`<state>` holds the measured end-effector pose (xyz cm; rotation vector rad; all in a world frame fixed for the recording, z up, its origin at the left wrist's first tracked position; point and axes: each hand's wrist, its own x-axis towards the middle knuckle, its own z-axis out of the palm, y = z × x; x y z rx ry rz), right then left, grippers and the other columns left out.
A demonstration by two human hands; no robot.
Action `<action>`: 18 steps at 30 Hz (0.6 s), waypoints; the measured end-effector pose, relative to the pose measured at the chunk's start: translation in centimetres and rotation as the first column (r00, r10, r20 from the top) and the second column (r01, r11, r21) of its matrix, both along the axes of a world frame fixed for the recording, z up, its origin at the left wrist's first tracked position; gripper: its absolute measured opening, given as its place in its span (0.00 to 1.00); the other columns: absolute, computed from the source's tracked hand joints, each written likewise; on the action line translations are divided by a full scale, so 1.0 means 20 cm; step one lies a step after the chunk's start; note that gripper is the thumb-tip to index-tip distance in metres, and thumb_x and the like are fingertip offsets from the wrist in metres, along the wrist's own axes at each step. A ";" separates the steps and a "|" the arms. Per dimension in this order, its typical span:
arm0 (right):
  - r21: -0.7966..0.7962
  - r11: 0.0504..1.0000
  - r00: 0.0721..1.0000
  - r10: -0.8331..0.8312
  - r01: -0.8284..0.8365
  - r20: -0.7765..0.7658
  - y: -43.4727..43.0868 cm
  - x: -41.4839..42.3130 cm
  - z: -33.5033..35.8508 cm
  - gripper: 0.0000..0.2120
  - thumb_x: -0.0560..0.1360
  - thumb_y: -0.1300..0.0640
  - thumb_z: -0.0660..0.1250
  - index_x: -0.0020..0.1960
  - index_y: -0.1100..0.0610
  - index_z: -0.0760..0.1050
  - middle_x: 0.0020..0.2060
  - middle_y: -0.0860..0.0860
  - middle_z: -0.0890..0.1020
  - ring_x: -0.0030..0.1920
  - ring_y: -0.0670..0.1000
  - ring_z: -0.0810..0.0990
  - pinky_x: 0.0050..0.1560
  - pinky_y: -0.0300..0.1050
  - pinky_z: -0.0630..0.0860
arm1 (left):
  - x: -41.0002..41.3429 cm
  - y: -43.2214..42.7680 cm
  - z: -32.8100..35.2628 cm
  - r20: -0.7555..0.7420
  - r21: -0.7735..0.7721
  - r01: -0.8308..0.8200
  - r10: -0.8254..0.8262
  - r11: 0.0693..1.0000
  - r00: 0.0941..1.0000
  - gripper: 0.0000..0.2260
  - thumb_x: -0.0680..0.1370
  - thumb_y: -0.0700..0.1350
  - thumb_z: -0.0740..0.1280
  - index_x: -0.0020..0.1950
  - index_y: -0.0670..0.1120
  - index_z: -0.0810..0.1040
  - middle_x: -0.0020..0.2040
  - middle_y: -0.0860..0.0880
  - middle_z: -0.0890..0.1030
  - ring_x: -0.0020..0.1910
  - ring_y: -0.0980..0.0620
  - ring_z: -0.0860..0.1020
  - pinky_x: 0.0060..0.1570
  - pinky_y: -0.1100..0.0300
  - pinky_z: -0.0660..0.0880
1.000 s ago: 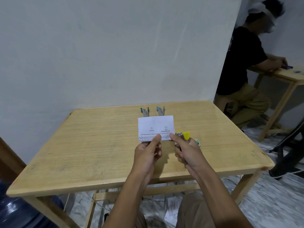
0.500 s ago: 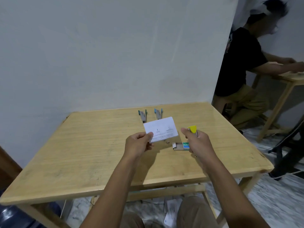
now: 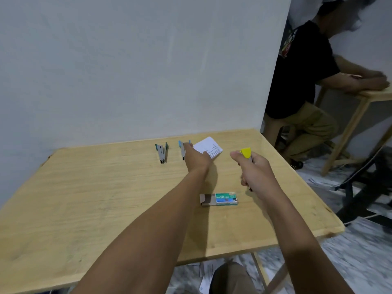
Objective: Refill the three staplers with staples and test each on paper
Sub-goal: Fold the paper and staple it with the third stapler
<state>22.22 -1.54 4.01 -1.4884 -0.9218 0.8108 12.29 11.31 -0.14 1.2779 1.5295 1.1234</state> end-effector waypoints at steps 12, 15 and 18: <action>-0.034 0.999 0.998 -0.007 0.005 -0.060 0.03 0.09 0.02 0.18 0.76 0.50 0.68 0.51 0.67 0.73 0.36 0.55 0.66 0.31 0.51 0.62 0.35 0.48 0.62 | 0.06 0.15 -0.02 -0.674 -0.059 0.271 -0.238 0.961 0.699 0.22 0.80 0.57 0.58 0.62 0.41 0.75 0.60 0.43 0.78 0.57 0.42 0.77 0.46 0.55 0.71; -0.082 0.996 0.999 0.017 -0.020 -0.028 0.01 0.07 0.02 0.12 0.76 0.52 0.66 0.46 0.62 0.75 0.33 0.56 0.70 0.31 0.51 0.66 0.35 0.47 0.63 | -0.04 0.12 0.00 -0.572 -0.070 0.374 -0.344 0.925 0.744 0.24 0.80 0.57 0.60 0.67 0.41 0.73 0.66 0.41 0.76 0.62 0.41 0.75 0.56 0.52 0.73; -0.119 0.990 0.998 0.070 -0.070 -0.007 -0.03 0.05 0.02 0.07 0.75 0.53 0.64 0.41 0.55 0.74 0.27 0.53 0.71 0.33 0.53 0.68 0.37 0.47 0.63 | -0.22 0.03 0.05 -0.601 -0.001 0.429 -0.344 0.903 0.722 0.26 0.79 0.56 0.63 0.74 0.45 0.68 0.69 0.43 0.74 0.65 0.44 0.74 0.63 0.52 0.71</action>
